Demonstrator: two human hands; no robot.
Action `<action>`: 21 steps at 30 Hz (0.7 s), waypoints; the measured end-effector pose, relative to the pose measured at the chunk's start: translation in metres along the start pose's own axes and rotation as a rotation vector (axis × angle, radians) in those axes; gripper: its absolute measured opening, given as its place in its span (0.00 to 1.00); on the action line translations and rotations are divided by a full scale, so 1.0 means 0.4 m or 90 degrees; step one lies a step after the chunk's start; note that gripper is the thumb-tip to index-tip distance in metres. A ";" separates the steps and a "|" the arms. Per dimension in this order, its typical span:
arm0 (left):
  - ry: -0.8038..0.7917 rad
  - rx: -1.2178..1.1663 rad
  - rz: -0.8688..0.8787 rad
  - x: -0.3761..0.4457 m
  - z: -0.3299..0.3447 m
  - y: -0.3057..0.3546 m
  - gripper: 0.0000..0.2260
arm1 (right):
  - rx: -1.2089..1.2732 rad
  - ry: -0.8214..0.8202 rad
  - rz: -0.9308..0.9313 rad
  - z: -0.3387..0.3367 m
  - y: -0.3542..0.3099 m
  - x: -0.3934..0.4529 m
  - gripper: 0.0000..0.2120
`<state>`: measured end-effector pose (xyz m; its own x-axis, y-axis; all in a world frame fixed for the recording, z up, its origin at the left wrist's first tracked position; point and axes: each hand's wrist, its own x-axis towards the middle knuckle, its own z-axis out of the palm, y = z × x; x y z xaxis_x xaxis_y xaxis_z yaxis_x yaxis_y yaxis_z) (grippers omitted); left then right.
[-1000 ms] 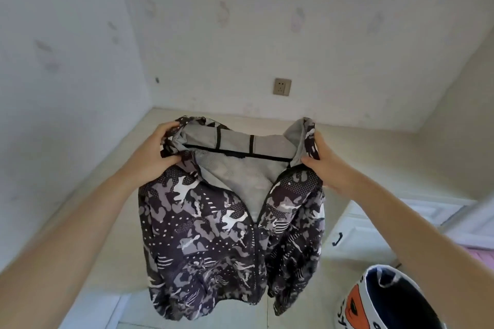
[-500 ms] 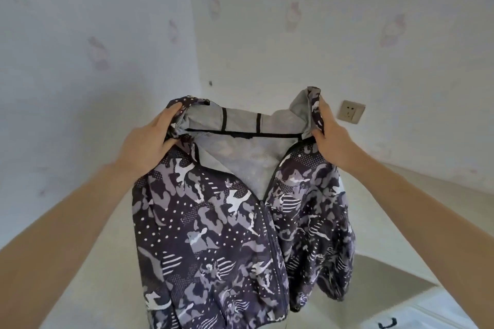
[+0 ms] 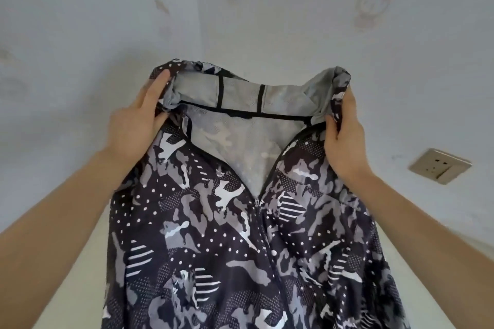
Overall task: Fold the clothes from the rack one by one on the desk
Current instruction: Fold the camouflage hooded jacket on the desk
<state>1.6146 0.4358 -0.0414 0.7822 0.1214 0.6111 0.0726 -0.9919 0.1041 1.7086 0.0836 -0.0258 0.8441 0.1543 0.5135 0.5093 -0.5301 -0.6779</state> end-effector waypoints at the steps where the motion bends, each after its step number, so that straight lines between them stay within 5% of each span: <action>1: -0.005 0.003 -0.019 0.005 0.034 -0.007 0.32 | -0.005 -0.010 0.002 0.041 0.031 0.010 0.26; 3: -0.072 -0.028 -0.096 0.009 0.176 -0.037 0.34 | -0.035 -0.073 0.032 0.169 0.139 0.042 0.24; 6: -0.309 -0.117 -0.256 -0.057 0.397 -0.077 0.40 | -0.111 -0.268 0.162 0.334 0.315 0.044 0.26; 9: -0.515 -0.027 -0.249 -0.168 0.523 -0.061 0.37 | -0.178 -0.452 0.266 0.403 0.419 0.001 0.28; 12: -0.644 0.018 -0.225 -0.257 0.587 -0.008 0.32 | -0.189 -0.524 0.332 0.423 0.482 -0.033 0.22; 21: -0.588 0.124 -0.306 -0.282 0.575 0.078 0.33 | -0.130 -0.486 0.497 0.192 0.543 -0.118 0.20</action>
<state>1.6708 0.3827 -0.2874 0.8060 0.5083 -0.3034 0.5330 -0.8461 -0.0014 1.7923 0.0253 -0.2378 0.8383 0.1533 -0.5232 -0.1857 -0.8221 -0.5383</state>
